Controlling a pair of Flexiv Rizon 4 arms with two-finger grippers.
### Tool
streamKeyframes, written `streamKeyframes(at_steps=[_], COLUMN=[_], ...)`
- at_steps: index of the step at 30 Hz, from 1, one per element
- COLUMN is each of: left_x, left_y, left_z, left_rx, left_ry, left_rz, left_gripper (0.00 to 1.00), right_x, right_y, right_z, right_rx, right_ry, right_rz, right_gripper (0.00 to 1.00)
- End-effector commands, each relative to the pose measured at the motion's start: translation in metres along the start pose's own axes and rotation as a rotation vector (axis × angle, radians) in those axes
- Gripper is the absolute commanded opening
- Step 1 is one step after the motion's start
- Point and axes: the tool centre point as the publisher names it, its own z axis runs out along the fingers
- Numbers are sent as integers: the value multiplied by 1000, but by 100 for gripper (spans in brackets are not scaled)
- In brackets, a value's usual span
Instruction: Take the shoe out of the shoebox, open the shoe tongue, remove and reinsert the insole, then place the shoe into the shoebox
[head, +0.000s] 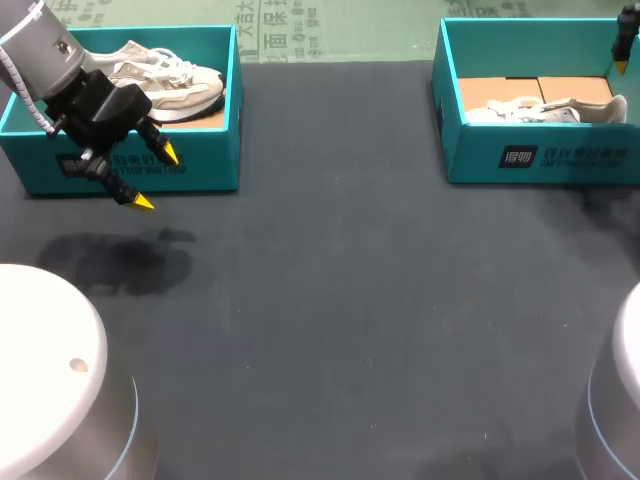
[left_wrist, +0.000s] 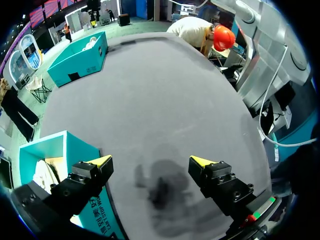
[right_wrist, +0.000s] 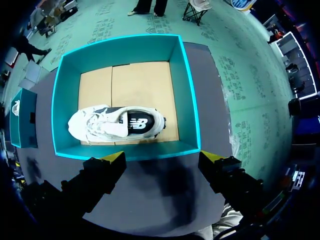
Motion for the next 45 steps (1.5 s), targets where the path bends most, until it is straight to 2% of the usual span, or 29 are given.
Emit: streamKeyframes(at_steps=[1, 4, 6, 7, 9, 10, 12, 13, 14, 16, 17, 19, 21, 33, 34, 36, 37, 40, 43, 45], left_x=[-1, -9, -18, -22, -38, -42, -53, -58, -66, -79, -89, -102, -117, -117, -120, -129, -134, -151, -174, -187], left_y=[4, 11, 16, 19, 29, 33, 38, 43, 47, 54, 58, 66, 79, 79, 85, 99, 107, 134, 159, 174], left_z=[-12, -27, -37, -41, -49, -54, -64, -73, -78, -90, -95, -108, -122, -122, -122, -127, -133, -147, -160, -170], left_rx=[-24, -48, -91, -102, -145, -138, -167, -154, -198, -201, -236, -230, -284, -284, -228, -301, -257, -353, -397, -401], left_ry=[-50, -67, -94, -74, -59, -19, -21, 23, 7, 39, 23, 46, 33, 33, 72, 68, 116, 112, 153, 198], left_rz=[15, 75, 91, 146, 142, 212, 223, 331, 317, 398, 374, 443, 507, 507, 560, 633, 731, 798, 860, 1017], left_gripper=[100, 100, 100, 100, 100, 100, 100, 100, 100, 100, 100, 100, 100, 100, 100, 100, 100, 100, 100, 100], right_x=[0, 0, 0, 0, 0, 0, 0, 0, 0, 0, 0, 0, 0, 0, 0, 0, 0, 0, 0, 0], right_y=[-1, -1, -1, -1, -1, -1, -1, -1, -1, -1, -1, -1, -1, -1, -1, -1, -1, -1, -1, -1], right_z=[0, 0, 0, 0, 0, 0, 0, 0, 0, 0, 0, 0, 0, 0, 0, 0, 0, 0, 0, 0], right_rx=[-1, -1, -1, -1, -1, -1, -1, -1, -1, -1, -1, -1, -1, -1, -1, -1, -1, -1, -1, -1], right_ry=[0, 0, 0, 0, 0, 0, 0, 0, 0, 0, 0, 0, 0, 0, 0, 0, 0, 0, 0, 0], right_rz=[0, 0, 0, 0, 0, 0, 0, 0, 0, 0, 0, 0, 0, 0, 0, 0, 0, 0, 0, 0], right_gripper=[100, 100, 100, 100, 100, 100, 100, 100, 100, 100, 100, 100, 100, 100, 100, 100, 100, 100, 100, 100])
